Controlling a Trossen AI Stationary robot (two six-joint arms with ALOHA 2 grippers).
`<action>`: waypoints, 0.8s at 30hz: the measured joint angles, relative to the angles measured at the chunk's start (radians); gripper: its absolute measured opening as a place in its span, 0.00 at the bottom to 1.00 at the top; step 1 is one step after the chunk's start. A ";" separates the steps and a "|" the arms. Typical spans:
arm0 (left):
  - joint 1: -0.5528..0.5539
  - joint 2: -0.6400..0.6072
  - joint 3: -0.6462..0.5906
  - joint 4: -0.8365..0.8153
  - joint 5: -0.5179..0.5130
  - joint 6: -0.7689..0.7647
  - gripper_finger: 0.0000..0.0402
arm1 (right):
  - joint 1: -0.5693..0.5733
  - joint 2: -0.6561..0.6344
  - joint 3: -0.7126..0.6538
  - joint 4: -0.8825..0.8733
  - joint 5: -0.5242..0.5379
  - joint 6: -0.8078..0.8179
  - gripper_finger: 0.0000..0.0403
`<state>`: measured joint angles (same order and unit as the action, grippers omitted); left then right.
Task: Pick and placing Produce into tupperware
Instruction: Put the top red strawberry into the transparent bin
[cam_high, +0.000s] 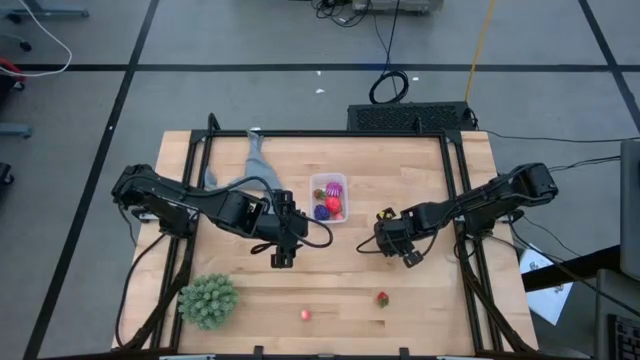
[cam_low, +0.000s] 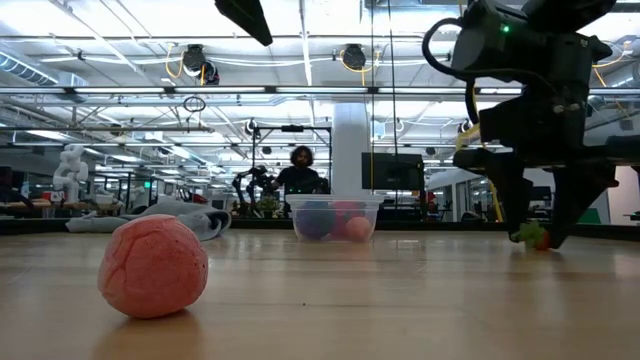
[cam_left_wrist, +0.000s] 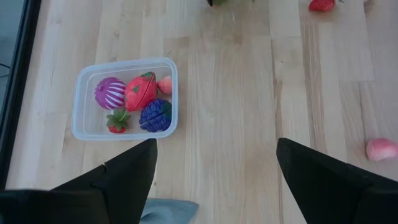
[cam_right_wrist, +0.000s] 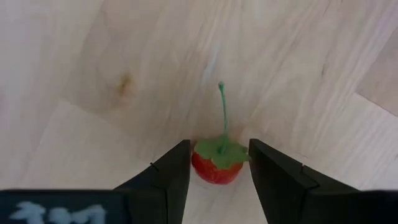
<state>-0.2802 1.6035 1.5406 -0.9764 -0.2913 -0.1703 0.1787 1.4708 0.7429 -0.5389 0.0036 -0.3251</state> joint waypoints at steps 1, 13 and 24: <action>0.000 0.000 0.000 0.000 0.000 0.000 0.83 | 0.000 0.000 0.000 0.000 0.000 0.000 0.39; 0.000 0.000 0.000 0.000 0.000 -0.001 0.84 | -0.001 0.000 0.000 -0.011 0.000 0.059 0.38; 0.000 0.000 0.000 0.000 0.000 -0.001 0.84 | -0.001 0.000 0.000 -0.011 0.001 0.078 0.27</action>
<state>-0.2799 1.6035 1.5406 -0.9764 -0.2913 -0.1715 0.1776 1.4704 0.7433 -0.5499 0.0044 -0.2474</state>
